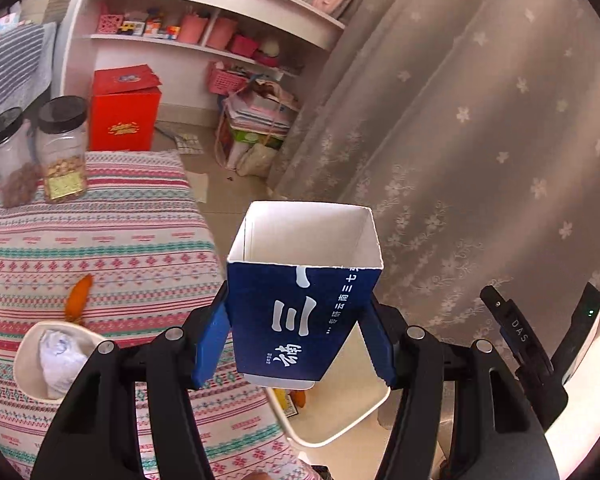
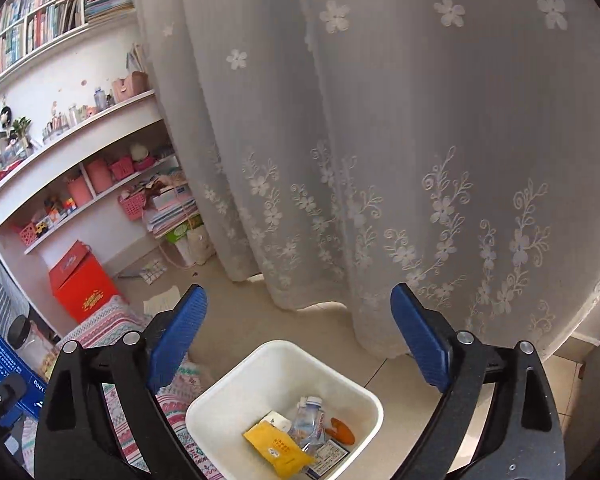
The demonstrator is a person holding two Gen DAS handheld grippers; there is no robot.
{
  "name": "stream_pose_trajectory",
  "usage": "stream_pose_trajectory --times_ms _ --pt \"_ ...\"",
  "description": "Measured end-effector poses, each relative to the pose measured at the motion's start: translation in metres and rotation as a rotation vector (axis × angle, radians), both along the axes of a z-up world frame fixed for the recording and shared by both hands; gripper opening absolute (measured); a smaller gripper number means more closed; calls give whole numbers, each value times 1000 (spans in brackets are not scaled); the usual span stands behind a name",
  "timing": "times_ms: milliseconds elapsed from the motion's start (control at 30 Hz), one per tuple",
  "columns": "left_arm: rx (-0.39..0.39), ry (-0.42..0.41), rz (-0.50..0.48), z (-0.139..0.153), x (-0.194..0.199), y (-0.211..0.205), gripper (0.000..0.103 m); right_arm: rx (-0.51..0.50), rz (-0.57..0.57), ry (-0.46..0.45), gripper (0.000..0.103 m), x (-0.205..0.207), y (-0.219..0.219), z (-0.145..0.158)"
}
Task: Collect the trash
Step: 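Carry the blue box over the white bin and open the left gripper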
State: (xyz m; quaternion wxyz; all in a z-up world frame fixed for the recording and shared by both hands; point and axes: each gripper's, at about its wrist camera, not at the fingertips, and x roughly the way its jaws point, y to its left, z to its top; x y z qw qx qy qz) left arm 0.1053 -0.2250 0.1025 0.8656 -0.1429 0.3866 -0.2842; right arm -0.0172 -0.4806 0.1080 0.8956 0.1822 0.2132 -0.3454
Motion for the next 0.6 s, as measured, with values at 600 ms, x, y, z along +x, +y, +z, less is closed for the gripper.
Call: stream_pose_trajectory --times_ms 600 --pt "23 42 -216 1 -2 -138 63 18 -237 -36 96 -45 -62 2"
